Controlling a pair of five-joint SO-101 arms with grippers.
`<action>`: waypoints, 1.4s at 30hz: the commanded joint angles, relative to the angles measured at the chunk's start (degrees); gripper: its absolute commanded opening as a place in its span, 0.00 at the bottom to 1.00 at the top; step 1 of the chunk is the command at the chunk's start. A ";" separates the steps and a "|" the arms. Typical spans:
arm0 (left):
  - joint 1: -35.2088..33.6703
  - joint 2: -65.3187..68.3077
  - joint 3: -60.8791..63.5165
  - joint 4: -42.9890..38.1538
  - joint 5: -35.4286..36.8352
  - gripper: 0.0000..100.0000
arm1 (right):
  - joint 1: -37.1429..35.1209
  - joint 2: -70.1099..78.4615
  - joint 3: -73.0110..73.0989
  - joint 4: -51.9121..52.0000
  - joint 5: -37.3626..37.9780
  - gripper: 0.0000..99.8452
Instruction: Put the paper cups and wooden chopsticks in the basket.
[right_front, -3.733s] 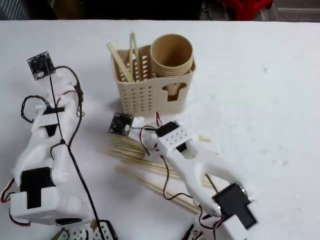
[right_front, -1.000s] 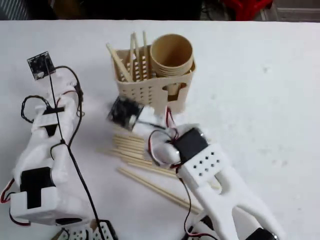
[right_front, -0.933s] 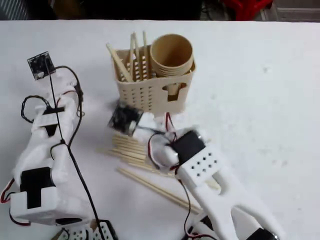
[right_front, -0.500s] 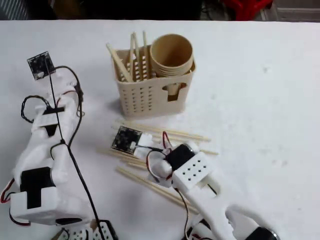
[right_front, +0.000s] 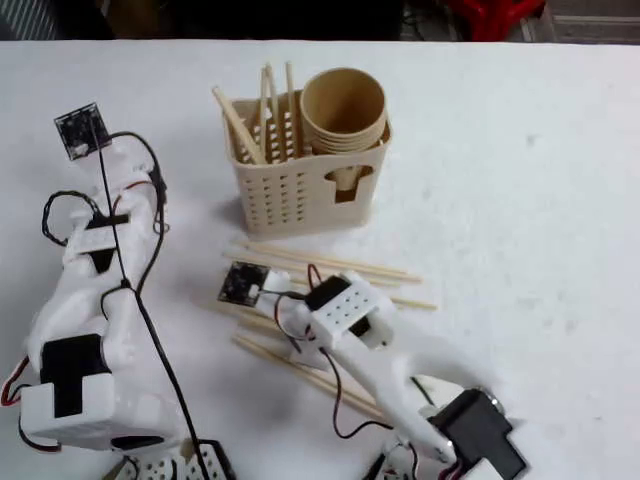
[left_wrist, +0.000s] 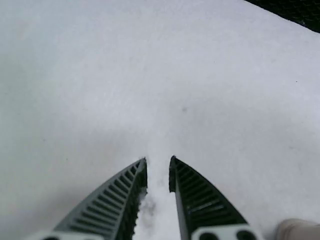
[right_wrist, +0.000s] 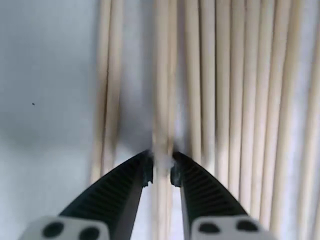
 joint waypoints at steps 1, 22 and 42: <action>-0.31 -0.48 -2.90 0.35 -0.53 0.09 | -0.31 1.10 -0.97 -0.66 0.70 0.06; -0.40 -0.48 -2.81 0.44 -0.53 0.09 | 3.91 3.03 -1.93 -1.89 0.18 0.02; -0.31 -0.40 -2.90 0.26 -0.53 0.09 | 8.22 -28.53 -4.92 7.16 -5.01 0.02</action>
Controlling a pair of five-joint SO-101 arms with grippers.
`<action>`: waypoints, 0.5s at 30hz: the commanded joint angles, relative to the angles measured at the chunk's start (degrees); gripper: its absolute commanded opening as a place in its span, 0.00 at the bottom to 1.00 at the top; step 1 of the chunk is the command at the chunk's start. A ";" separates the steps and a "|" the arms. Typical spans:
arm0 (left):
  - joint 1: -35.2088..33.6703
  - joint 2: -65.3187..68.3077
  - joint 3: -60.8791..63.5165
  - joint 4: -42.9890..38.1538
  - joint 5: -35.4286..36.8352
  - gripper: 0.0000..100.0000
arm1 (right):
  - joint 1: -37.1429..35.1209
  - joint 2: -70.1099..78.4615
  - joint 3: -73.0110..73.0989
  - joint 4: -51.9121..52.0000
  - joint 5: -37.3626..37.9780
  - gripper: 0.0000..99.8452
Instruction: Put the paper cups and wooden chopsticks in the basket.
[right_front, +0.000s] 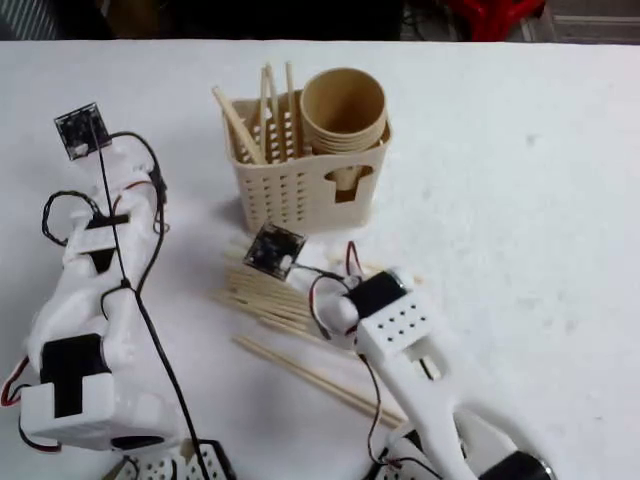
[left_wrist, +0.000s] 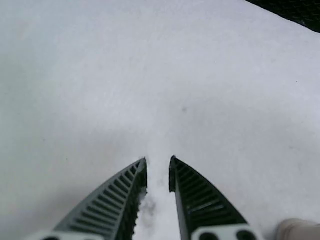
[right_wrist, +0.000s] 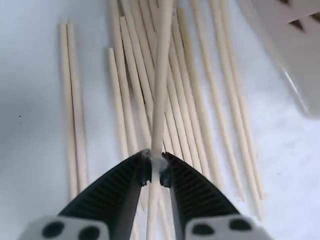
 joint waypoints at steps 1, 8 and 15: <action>-0.31 -0.40 -2.90 0.26 -0.53 0.09 | 0.40 -6.29 -8.00 1.54 -4.31 0.02; -0.31 -0.40 -2.90 0.18 -0.53 0.09 | 0.40 -4.79 -36.92 1.01 -14.51 0.02; -0.31 -0.40 -2.90 0.35 -0.53 0.09 | 0.40 9.71 -53.71 -22.99 -12.84 0.02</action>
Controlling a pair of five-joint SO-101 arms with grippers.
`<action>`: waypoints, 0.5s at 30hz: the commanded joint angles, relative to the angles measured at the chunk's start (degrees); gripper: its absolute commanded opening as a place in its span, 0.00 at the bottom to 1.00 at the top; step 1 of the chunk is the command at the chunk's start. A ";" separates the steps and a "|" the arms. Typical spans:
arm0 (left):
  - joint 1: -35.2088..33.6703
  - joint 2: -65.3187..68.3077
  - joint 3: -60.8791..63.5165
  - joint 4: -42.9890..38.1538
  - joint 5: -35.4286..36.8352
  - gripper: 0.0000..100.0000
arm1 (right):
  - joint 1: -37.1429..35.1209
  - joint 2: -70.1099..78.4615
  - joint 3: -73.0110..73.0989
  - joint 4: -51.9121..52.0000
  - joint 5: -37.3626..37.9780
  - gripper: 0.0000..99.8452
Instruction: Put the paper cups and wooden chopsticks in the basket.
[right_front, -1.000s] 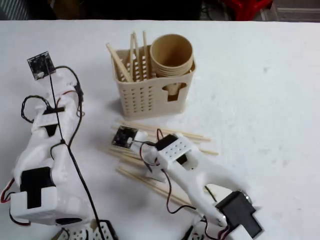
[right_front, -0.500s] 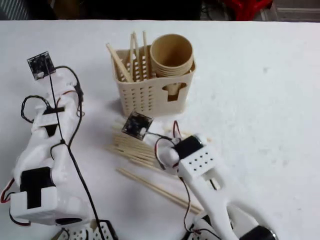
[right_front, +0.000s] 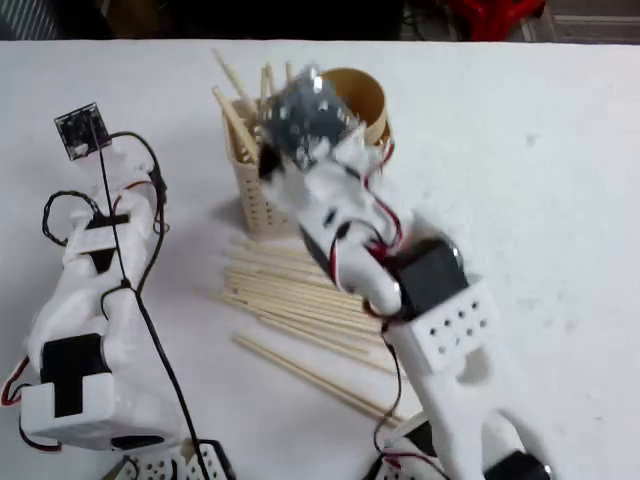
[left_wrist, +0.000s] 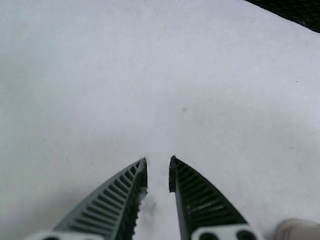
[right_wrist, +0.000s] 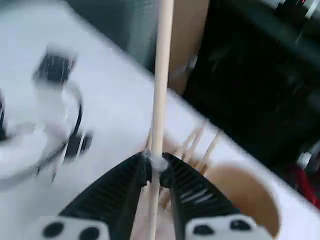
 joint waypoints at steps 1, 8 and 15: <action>-0.31 -0.40 -2.90 0.35 -0.53 0.09 | 0.13 6.64 -8.00 -15.43 2.73 0.02; -0.31 -0.40 -2.90 0.35 -0.53 0.09 | 0.31 15.34 -13.10 -28.00 3.08 0.02; -0.31 -0.40 -2.90 0.18 -0.53 0.09 | 0.57 15.96 -12.84 -28.09 3.08 0.02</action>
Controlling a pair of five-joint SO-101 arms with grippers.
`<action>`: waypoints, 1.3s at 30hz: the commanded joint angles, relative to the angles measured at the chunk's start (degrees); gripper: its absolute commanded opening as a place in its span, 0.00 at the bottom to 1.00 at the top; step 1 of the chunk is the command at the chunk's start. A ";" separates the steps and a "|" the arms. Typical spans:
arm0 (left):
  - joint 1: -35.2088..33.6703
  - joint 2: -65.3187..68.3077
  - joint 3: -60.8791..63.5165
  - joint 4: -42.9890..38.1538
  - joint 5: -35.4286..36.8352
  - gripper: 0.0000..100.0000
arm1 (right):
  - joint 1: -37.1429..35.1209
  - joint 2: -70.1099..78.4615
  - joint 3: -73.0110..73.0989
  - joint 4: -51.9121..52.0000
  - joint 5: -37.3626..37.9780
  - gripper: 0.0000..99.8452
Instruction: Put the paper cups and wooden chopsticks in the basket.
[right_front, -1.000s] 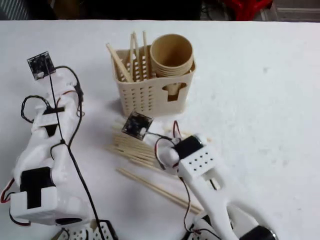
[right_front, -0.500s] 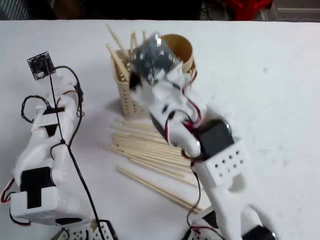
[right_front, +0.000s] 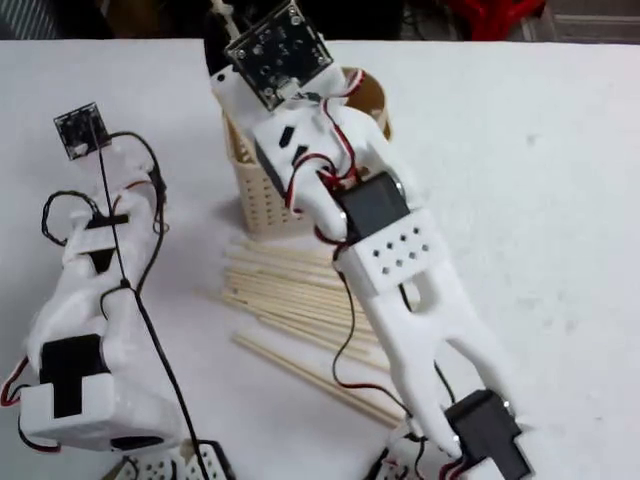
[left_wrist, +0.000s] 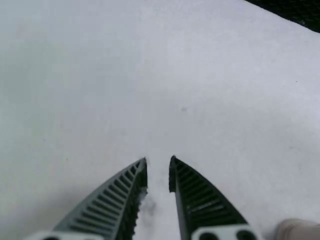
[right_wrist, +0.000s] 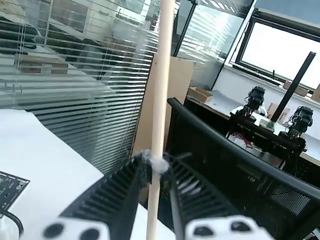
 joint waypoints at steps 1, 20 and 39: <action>-0.31 -0.40 -2.90 0.18 -0.53 0.09 | 0.57 -0.31 -3.16 -0.57 0.79 0.02; -0.31 -0.40 -2.90 0.35 -0.53 0.09 | 0.48 -0.75 -3.25 5.14 0.97 0.09; -0.31 -0.40 -2.90 0.26 -0.53 0.09 | -11.38 -17.10 22.95 64.92 9.32 0.02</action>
